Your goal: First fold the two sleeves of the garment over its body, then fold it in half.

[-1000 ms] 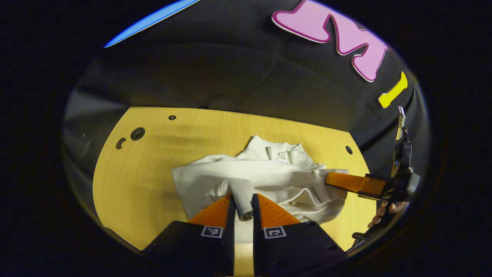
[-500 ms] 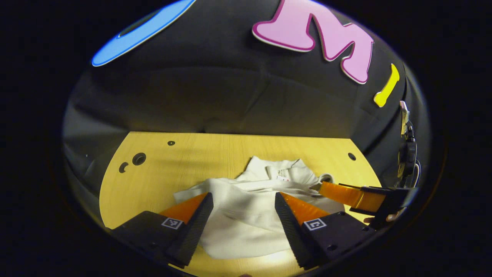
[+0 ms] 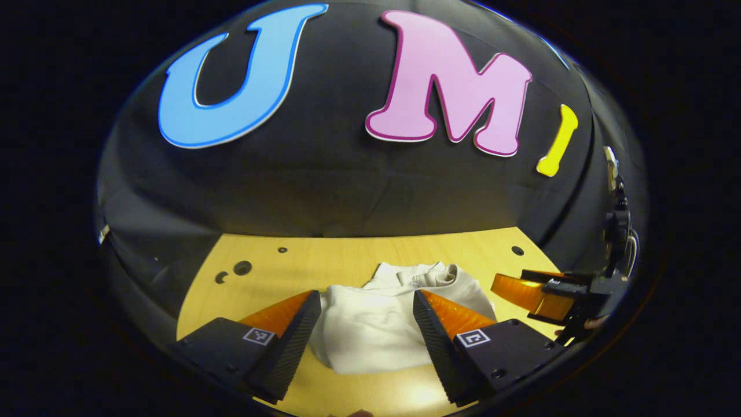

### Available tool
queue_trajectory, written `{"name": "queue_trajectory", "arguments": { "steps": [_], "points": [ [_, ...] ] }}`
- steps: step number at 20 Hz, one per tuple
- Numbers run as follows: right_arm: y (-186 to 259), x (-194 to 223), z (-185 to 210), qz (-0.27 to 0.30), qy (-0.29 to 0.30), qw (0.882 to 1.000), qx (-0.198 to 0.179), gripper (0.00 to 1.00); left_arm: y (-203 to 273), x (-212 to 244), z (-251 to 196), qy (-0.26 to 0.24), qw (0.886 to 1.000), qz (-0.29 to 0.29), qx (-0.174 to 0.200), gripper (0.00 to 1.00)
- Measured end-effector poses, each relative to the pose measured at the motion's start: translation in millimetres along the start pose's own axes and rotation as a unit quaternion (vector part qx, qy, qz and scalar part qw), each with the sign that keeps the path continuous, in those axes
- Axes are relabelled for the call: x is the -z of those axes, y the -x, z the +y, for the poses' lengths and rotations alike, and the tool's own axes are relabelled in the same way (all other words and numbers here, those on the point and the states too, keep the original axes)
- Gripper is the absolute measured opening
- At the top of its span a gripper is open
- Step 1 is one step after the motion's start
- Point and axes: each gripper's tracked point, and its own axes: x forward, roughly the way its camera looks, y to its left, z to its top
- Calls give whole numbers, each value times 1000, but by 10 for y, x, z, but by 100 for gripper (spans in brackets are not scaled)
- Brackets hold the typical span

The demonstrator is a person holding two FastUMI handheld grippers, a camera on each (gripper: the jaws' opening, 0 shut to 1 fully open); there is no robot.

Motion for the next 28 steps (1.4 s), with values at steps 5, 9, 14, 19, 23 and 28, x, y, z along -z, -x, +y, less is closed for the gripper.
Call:
{"name": "queue_trajectory", "arguments": {
  "steps": [5, 9, 14, 19, 23, 28],
  "points": [
    [597, 58, -30, -34, 13, 999, 16, 98, 611, 13, -219, -16, 998, -59, 1, 98],
    [1077, 88, -32, -46, 27, 998, 14, 98, 1122, -129, -444, -19, 992, -120, 16, 98],
    [1642, 29, -2, -82, 54, 995, 10, 98, 1695, -227, -645, 4, 987, -156, 39, 97],
    [2094, -21, 161, -129, 53, 990, -5, 98, 2209, -117, -624, -6, 982, -186, 21, 98],
    [2350, 67, 274, -138, 82, 987, -12, 98, 2540, 118, -611, 25, 982, -188, 13, 98],
    [2603, 336, 427, -119, 107, 987, -29, 98, 2762, 371, -417, 56, 981, -188, -8, 98]
  ]
}}
